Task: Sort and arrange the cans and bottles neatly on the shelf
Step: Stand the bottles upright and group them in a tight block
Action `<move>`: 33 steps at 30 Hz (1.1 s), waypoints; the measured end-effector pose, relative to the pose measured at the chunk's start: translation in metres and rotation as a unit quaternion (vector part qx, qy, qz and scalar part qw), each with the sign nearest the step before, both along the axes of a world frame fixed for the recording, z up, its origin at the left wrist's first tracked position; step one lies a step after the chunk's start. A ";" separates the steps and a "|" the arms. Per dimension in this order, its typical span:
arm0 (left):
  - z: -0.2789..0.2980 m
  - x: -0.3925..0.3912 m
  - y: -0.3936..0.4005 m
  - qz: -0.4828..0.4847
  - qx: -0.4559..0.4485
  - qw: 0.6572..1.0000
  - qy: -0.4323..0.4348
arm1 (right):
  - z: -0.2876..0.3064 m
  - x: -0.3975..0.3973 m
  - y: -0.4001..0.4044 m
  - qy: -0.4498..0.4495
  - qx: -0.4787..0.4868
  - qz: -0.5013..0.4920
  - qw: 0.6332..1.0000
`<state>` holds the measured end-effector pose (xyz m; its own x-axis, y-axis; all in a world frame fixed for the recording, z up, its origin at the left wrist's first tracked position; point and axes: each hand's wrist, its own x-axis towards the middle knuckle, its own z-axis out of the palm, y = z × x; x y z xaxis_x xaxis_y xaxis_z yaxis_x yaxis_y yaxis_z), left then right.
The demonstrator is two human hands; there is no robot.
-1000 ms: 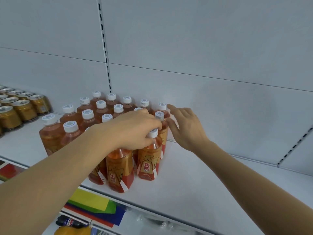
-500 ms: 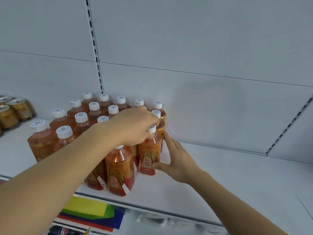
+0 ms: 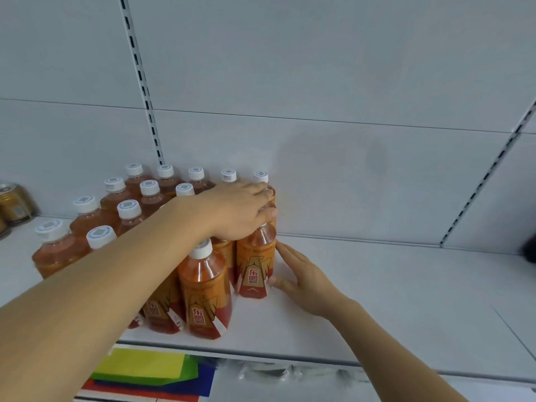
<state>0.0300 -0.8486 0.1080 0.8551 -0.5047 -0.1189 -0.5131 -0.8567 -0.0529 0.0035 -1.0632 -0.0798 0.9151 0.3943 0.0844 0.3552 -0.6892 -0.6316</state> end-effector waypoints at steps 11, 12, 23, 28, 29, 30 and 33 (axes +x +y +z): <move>-0.008 0.006 0.008 -0.012 -0.032 0.999 0.008 | -0.009 -0.011 0.006 0.017 0.055 -0.056 0.997; -0.009 0.006 0.009 -0.011 -0.027 1.000 0.009 | -0.008 -0.011 0.010 0.011 0.050 -0.047 0.998; -0.006 0.018 0.010 0.002 -0.016 1.000 -0.001 | 0.009 0.016 0.000 0.070 0.163 -0.074 0.981; -0.008 0.020 0.014 0.024 -0.015 0.999 0.021 | 0.018 0.034 0.010 0.054 0.156 0.002 0.986; -0.009 0.020 0.013 0.025 -0.014 0.999 0.022 | 0.017 0.035 0.011 0.049 0.156 0.015 0.986; -0.008 0.020 0.013 0.026 -0.013 0.999 0.023 | 0.016 0.035 0.012 0.044 0.158 0.024 0.986; -0.007 0.020 0.012 0.029 -0.012 0.999 0.028 | 0.015 0.038 0.009 0.046 0.157 0.035 0.986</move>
